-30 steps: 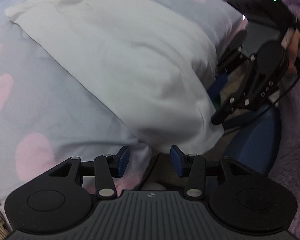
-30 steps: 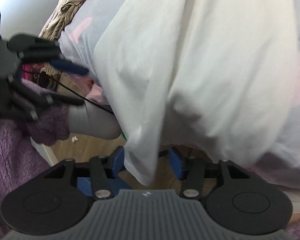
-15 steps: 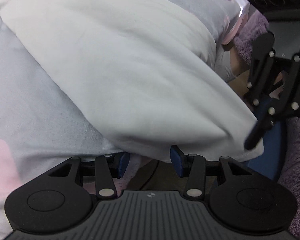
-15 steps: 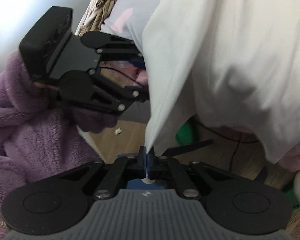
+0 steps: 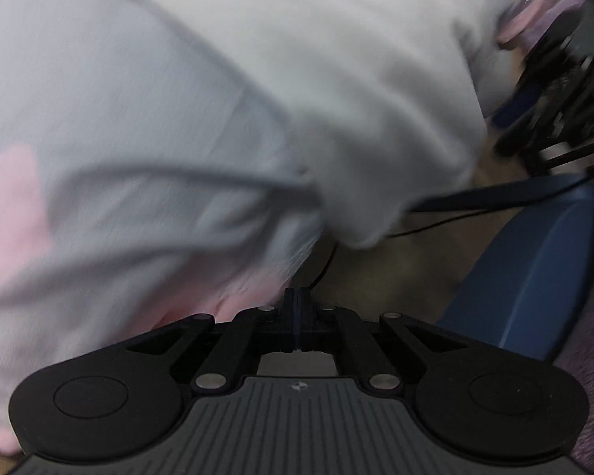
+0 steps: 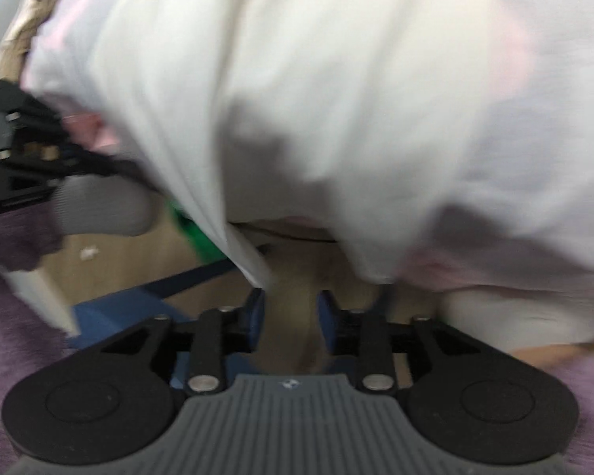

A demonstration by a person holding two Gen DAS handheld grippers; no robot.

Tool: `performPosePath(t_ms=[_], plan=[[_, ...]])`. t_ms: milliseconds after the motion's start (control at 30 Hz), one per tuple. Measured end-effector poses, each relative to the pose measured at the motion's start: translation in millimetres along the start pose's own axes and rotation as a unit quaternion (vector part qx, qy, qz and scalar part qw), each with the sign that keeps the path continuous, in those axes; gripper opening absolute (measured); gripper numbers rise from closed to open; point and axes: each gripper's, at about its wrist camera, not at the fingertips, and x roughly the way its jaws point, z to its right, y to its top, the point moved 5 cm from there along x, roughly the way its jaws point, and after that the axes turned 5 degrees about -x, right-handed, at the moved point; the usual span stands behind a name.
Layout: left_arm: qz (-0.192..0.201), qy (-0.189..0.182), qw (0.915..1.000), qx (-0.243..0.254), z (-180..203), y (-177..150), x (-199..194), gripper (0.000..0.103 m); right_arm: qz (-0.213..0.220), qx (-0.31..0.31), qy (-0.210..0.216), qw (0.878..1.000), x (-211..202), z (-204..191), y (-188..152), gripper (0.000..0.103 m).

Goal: Fold clothes

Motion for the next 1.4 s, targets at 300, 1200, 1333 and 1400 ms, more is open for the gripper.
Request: performPosePath(t_ms=[300,1200,1333,1400], plan=[[0.07,-0.012,0.9934,0.09,17,10,-19,0.03,0.062,-0.084,-0.064,0.993,-26,16,7,0.041],[-0.055,-0.009,0.9984,-0.01,-43,4,-17,0.0,-0.067,-0.068,-0.047,0.994,-4,17,-23,0.004],[-0.015,-0.023,0.9995,-0.018,-59,17,-56,0.0,-0.055,-0.072,-0.065,0.994,-21,12,-23,0.008],[0.006,-0.03,0.9992,-0.025,-69,27,-79,0.0,-0.031,-0.075,-0.064,0.995,-40,15,-22,0.008]])
